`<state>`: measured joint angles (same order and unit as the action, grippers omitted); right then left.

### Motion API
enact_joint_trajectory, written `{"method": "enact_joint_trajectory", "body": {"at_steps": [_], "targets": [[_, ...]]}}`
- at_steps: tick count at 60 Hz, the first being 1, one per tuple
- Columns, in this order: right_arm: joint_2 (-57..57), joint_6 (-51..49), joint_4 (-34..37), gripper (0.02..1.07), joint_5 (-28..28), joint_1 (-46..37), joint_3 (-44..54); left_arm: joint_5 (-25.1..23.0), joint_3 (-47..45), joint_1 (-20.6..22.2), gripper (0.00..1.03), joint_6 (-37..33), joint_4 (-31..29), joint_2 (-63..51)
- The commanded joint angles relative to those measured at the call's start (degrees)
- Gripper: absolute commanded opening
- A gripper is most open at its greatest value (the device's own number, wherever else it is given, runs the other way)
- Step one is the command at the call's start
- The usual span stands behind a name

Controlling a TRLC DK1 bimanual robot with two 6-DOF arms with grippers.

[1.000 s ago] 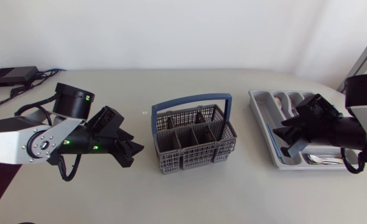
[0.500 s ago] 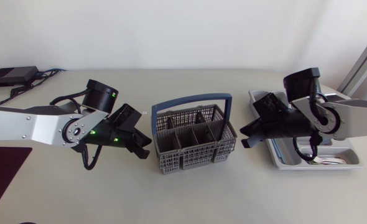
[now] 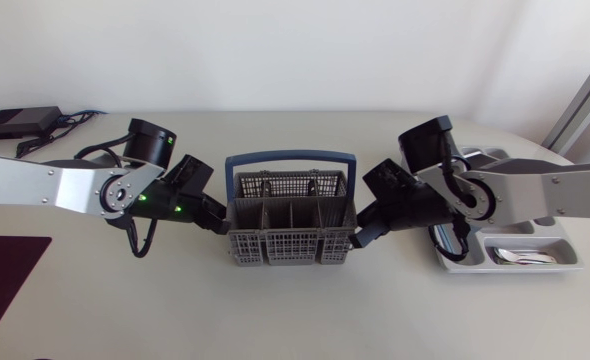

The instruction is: Sort the cutlery from the basket into the organizer compartments.

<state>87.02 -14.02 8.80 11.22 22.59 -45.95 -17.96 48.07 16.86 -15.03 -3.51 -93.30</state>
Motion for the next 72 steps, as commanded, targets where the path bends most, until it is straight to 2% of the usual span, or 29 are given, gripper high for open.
{"method": "enact_joint_trajectory", "body": {"at_steps": [1,8,23,42,56,72], "targets": [[1.9,2.6,-0.8,0.07,-1.1,2.4,-2.1,-2.5,2.4,-2.2,0.03,-0.8,1.3,-1.3],[4.2,3.8,-1.2,0.07,-2.9,3.2,-4.4,-3.1,2.7,-3.4,0.03,-1.5,1.3,-2.2],[5.8,4.9,-1.9,0.07,-4.7,2.5,-6.8,-3.3,3.5,-3.0,0.03,-1.7,1.6,-3.8],[5.2,5.1,-2.1,0.07,-5.4,2.5,-5.1,-3.3,5.3,-2.7,0.03,-1.3,1.6,-6.0],[2.3,4.4,-2.9,0.07,-6.8,1.1,-1.9,-3.3,2.5,-5.3,0.04,-2.0,1.5,-3.7],[-5.5,3.0,-2.5,0.07,-8.1,-1.9,2.0,-3.3,-3.3,-9.8,0.04,-4.0,1.4,4.6]]}}
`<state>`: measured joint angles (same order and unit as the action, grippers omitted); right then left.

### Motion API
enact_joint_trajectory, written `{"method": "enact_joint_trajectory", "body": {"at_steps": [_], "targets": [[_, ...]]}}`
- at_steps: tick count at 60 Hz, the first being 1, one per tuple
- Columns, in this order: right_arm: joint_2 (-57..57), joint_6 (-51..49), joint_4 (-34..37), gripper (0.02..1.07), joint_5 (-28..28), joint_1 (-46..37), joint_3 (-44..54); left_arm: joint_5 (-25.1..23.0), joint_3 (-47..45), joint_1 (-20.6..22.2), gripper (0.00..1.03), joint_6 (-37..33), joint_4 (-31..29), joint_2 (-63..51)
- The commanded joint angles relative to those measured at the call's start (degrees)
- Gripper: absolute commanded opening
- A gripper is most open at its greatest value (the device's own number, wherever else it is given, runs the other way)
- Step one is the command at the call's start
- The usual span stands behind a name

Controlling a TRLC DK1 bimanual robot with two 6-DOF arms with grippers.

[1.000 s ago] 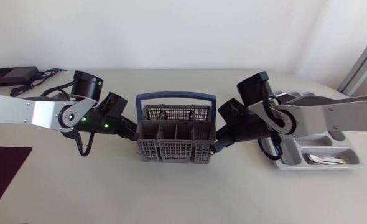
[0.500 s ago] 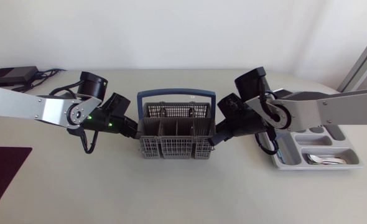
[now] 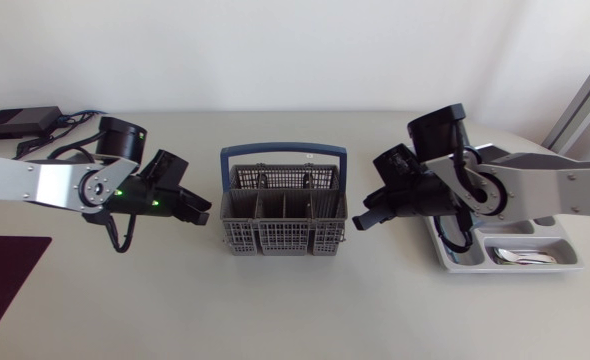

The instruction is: Sort the cutlery from the basket into the organizer compartments.

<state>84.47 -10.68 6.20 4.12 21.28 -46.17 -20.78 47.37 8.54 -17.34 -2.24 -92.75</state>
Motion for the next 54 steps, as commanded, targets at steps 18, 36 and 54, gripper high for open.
{"method": "enact_joint_trajectory", "body": {"at_steps": [18,36,54], "targets": [[-16.1,-2.2,3.5,0.07,-4.0,-5.6,4.7,-0.2,-9.2,-4.8,0.06,-1.7,-0.1,21.7],[-27.9,-5.6,4.5,0.08,-3.9,-14.2,7.9,-0.1,-13.5,-8.8,0.16,-0.3,-0.3,35.6],[-39.1,-8.0,3.6,0.13,-3.3,-20.5,13.6,2.0,-17.9,-9.0,0.3,0.8,-0.1,48.5]]}}
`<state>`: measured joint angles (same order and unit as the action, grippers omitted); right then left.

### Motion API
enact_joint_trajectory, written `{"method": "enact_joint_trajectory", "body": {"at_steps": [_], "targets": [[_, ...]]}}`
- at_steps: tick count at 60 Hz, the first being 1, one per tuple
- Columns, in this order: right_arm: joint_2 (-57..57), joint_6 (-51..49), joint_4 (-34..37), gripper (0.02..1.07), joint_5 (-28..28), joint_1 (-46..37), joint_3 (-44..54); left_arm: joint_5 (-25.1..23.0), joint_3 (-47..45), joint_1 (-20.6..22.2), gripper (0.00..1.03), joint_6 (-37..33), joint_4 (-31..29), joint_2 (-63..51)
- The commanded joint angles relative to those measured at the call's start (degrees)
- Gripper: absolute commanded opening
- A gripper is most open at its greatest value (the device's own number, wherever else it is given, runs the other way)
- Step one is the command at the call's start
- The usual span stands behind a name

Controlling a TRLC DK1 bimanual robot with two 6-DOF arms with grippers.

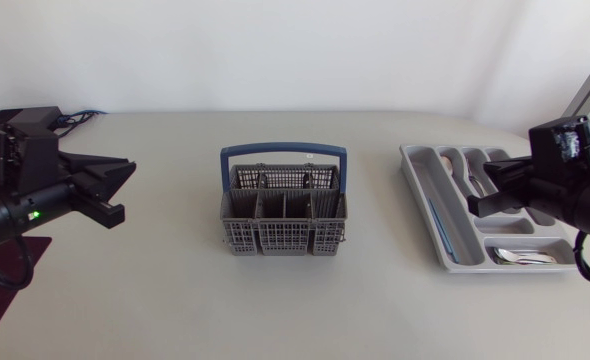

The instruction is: Sort the cutlery from the basket into the organizer compartments.

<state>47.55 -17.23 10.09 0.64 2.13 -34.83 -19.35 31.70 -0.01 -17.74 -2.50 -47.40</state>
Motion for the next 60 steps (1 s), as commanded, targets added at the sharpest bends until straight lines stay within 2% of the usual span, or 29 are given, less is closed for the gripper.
{"method": "enact_joint_trajectory", "body": {"at_steps": [1,5,16,20,24,28,31,38,39,60], "targets": [[-2.5,-1.6,-0.3,0.14,0.1,-1.5,2.4,0.5,-2.4,-0.4,0.31,1.3,0.1,3.7],[-4.4,-1.9,-0.4,0.19,0.5,-2.6,3.4,1.0,-3.1,-0.5,0.37,1.7,0.1,6.6],[-9.5,-3.2,-1.5,0.39,0.7,-4.9,6.3,2.6,-6.3,-0.6,0.67,1.8,0.4,13.5],[-11.6,-3.6,-2.0,0.49,0.7,-5.3,7.8,3.2,-7.4,-0.6,0.81,1.8,0.4,15.7],[-13.3,-3.9,-2.5,0.58,0.6,-5.7,9.0,3.4,-8.2,-0.7,0.89,1.8,0.4,17.9],[-14.6,-4.6,-2.6,0.72,0.6,-6.3,10.4,4.0,-9.5,-0.7,0.98,2.3,0.5,19.8],[-15.6,-5.2,-2.6,0.78,0.6,-6.3,11.3,4.9,-10.7,-0.6,0.99,3.2,0.6,21.3],[-18.9,-6.1,-3.2,1.02,0.6,-6.4,13.6,6.8,-13.5,-0.5,0.99,5.1,0.8,24.7],[-19.5,-5.9,-3.4,1.03,0.6,-6.4,13.9,7.0,-13.9,-0.5,0.99,5.4,0.9,25.2],[-29.9,2.7,-5.9,1.03,0.1,-4.8,21.7,12.9,-22.3,-0.3,0.99,11.2,1.6,35.7]]}}
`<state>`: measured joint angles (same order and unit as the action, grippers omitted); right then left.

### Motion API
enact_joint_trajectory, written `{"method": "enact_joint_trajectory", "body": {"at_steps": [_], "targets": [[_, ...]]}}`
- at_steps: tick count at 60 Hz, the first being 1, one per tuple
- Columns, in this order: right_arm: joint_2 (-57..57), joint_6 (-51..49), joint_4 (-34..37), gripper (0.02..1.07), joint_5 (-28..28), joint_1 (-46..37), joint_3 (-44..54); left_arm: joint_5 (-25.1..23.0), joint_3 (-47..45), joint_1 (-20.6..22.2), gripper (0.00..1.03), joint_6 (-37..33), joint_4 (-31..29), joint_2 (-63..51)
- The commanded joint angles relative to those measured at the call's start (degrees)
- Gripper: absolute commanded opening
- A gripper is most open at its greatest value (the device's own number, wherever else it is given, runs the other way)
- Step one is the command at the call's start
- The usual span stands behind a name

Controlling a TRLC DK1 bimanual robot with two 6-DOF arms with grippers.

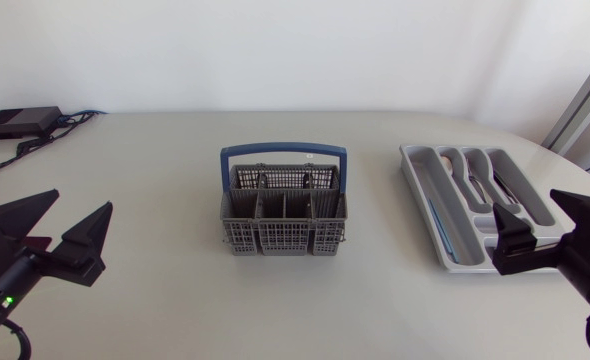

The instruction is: Sort the cutlery from the basket into the organizer compartments.

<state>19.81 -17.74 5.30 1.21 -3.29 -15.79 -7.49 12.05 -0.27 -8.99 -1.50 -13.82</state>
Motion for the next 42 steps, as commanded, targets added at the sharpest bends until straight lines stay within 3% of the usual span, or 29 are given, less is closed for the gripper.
{"method": "enact_joint_trajectory", "body": {"at_steps": [1,24,42], "targets": [[-2.7,3.7,-1.2,1.03,-0.5,0.7,3.0,1.3,-3.1,0.0,0.99,2.8,0.7,2.7],[-14.0,12.9,-3.9,1.03,-1.0,2.4,11.4,7.5,-12.1,0.3,0.99,9.0,1.5,13.8],[-19.8,17.7,-5.3,1.03,-1.2,3.3,15.8,7.5,-12.1,0.3,0.99,9.0,1.5,13.8]]}}
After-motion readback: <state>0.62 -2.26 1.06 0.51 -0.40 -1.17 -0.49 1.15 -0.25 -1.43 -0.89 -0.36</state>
